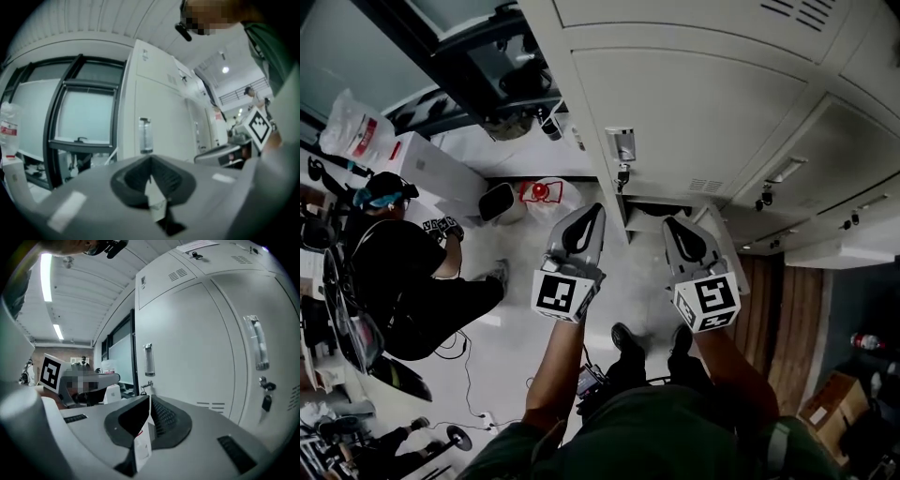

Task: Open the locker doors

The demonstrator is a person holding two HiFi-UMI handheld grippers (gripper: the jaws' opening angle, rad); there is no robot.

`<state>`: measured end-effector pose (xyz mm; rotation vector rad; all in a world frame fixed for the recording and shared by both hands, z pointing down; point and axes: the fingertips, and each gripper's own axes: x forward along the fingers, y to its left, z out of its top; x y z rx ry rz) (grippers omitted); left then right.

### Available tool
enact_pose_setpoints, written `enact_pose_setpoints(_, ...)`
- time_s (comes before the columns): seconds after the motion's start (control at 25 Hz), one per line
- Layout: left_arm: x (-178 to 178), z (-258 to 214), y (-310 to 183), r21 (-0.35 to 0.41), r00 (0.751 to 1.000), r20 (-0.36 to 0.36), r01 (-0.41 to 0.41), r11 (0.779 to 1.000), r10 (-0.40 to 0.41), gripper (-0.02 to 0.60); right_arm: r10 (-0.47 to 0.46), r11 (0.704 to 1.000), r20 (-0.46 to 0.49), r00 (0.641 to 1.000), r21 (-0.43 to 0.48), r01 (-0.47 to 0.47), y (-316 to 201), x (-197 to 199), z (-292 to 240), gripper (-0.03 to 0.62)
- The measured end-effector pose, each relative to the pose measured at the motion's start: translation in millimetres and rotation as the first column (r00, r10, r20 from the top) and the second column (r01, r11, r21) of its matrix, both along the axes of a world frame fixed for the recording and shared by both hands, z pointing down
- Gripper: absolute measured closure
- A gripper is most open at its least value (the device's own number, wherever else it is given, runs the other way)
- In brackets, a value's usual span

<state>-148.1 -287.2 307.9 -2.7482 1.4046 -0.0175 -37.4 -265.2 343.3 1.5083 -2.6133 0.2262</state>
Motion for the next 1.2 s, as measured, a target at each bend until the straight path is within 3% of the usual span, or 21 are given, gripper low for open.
enact_pose_setpoints(0.32, -15.3, -39.9, -33.9, 0.069, 1.0, -0.022, -0.017, 0.998, 0.019, 0.588, -0.036, 0.997, -0.004, 0.999, 0.071, 0.036, -59.2, -49.6, -57.2, 0.585)
enact_pose_setpoints(0.56, -17.0, -48.8, -53.2, 0.067, 0.999, 0.005, -0.043, 0.997, 0.043, 0.588, -0.036, 0.997, -0.016, 0.999, 0.065, 0.037, -90.4, -71.4, -69.6, 0.583)
enact_pose_setpoints(0.92, -9.8, -47.2, -61.4, 0.069, 0.996, 0.026, -0.09, 0.994, 0.088, 0.588, -0.04, 0.996, -0.041, 0.998, 0.078, 0.043, -105.5, -86.4, -72.8, 0.583)
enact_pose_setpoints(1.2, -8.6, -35.0, -60.2, 0.041, 0.998, 0.025, -0.063, 0.997, 0.062, 0.588, -0.108, 0.99, -0.036, 0.993, 0.09, 0.111, -84.3, -86.5, -74.0, 0.583)
